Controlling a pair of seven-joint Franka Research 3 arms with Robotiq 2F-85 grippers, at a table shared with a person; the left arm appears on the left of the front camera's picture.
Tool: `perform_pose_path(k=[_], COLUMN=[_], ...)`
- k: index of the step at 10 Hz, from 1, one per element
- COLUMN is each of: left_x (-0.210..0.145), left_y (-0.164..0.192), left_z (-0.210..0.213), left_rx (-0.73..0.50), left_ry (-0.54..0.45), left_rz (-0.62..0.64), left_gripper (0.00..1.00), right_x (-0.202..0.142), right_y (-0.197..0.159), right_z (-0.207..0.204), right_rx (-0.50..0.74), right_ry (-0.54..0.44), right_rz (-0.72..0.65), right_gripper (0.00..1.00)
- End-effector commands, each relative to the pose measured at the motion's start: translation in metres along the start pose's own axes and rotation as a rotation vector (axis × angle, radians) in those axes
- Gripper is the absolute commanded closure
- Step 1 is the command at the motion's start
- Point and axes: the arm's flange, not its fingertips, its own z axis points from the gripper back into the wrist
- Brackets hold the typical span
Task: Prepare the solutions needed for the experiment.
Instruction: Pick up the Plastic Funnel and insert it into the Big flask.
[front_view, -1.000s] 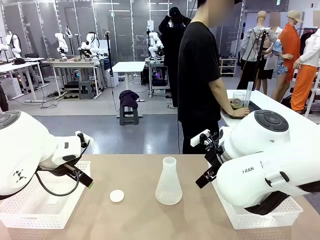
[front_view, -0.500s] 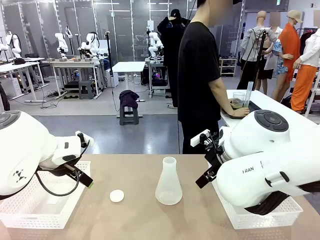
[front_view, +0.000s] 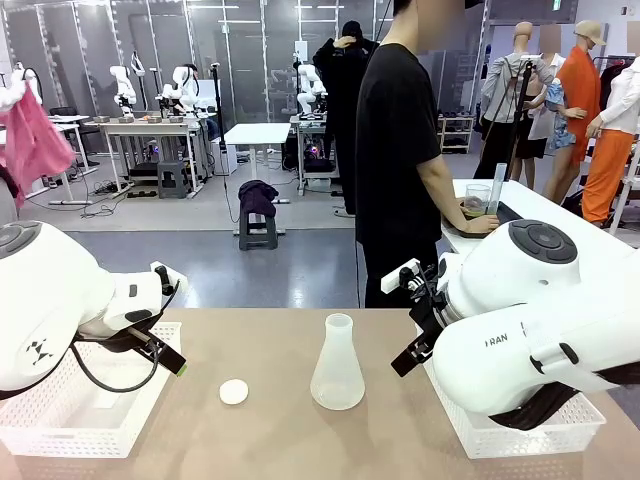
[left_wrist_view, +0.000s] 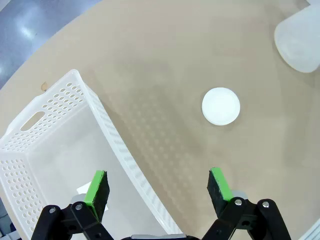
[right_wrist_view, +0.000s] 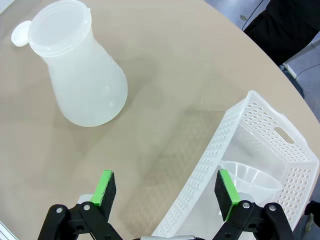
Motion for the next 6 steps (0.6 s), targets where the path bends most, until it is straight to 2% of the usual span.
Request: perform_pose_path(k=[1,5,6], left_x=[0.000,0.000,0.001], left_y=[0.000,0.000,-0.003], left_z=[0.000,0.000,0.010], left_rx=[0.000,0.000,-0.041], left_ry=[0.000,0.000,-0.012], left_rz=[0.000,0.000,0.002], left_gripper=[0.00,0.00,0.00], right_x=[0.000,0.000,0.002], right_y=[0.000,0.000,0.002], right_z=[0.000,0.000,0.011], right_rx=[0.000,0.000,0.027], right_ry=[0.000,0.000,-0.044], right_rz=[-0.002,0.000,-0.036], right_gripper=[0.00,0.00,0.00])
